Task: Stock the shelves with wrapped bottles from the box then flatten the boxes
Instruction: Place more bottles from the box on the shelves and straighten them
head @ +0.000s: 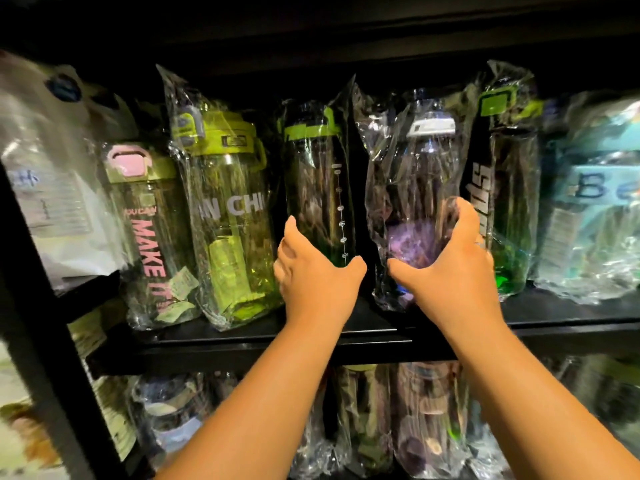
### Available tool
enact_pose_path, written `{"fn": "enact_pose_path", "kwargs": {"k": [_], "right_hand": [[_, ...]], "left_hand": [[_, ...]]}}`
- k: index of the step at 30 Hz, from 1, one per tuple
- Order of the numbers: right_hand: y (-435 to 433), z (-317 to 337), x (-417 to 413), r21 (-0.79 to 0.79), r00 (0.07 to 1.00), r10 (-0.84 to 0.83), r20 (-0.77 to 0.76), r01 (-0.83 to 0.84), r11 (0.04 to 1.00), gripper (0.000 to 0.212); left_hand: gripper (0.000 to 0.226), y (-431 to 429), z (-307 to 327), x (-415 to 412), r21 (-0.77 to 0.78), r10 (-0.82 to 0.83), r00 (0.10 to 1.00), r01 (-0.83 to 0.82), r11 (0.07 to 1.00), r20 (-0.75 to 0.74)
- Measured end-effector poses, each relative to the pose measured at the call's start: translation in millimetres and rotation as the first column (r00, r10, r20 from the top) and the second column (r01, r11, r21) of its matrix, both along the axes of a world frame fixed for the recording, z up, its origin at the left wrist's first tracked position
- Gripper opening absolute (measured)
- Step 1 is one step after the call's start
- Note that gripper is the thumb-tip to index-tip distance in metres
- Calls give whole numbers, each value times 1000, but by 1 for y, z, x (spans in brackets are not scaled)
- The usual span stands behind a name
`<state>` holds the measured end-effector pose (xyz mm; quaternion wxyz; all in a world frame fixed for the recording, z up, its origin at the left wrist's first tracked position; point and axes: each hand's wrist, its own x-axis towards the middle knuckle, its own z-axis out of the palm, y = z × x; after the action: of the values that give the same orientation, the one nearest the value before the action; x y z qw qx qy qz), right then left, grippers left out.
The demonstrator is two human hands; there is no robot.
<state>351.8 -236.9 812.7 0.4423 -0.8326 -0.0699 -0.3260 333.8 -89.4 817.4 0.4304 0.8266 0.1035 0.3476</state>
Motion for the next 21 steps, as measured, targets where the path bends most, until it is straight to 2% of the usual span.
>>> {"fn": "enact_pose_path", "kwargs": {"k": [8,15,21], "right_hand": [[-11,-13,-2,10,997,59,49,-59,998,110],[-14,-18,-1,-9,993,84,79,-84,996,110],[-16,-18,1,-6,989,118,85,-118,993,110]], "left_hand": [[113,-10,4,21,-141,75,997,-72,987,16],[106,-8,6,27,-120,119,993,-119,986,-12],[103,-11,-4,-1,-10,103,992,-102,995,77]]}}
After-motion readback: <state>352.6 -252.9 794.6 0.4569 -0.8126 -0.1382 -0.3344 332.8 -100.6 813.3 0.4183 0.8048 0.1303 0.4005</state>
